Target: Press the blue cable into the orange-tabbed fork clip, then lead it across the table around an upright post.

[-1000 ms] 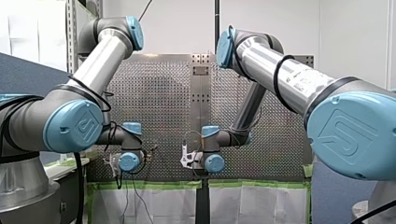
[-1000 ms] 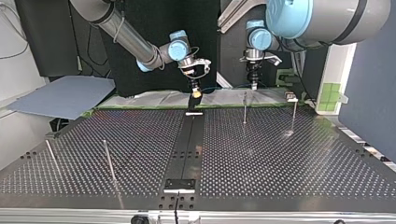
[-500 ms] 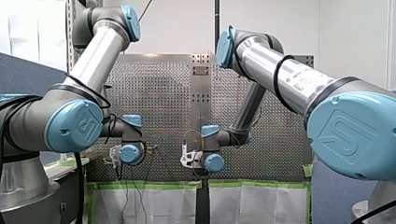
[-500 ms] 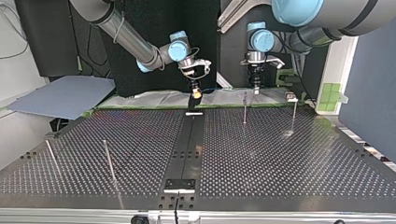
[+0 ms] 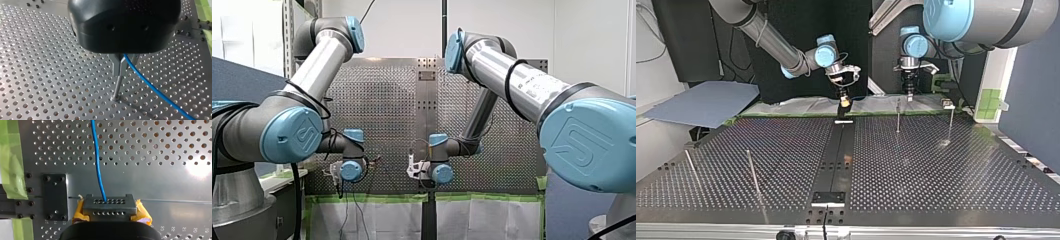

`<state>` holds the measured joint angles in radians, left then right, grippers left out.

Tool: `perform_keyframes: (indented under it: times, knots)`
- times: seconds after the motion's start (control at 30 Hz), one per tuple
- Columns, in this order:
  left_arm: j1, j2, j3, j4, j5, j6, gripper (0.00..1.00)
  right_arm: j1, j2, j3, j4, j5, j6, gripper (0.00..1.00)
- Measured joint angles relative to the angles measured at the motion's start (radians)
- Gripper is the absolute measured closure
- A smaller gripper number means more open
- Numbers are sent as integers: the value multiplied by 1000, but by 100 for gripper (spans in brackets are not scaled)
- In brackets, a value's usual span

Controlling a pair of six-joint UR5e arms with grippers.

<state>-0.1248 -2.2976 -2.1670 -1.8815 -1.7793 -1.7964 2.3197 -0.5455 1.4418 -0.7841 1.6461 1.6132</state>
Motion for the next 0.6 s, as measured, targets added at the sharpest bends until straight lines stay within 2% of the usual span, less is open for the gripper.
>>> perform_keyframes:
  times: [0.33, 0.6]
  knots:
    - [10, -2, 15, -5, 23, -7, 100, -5, 0, -10, 10, 0, -3, 100]
    - [18, -7, 31, -11, 57, -35, 100, -9, 0, -15, 33, 0, -17, 100]
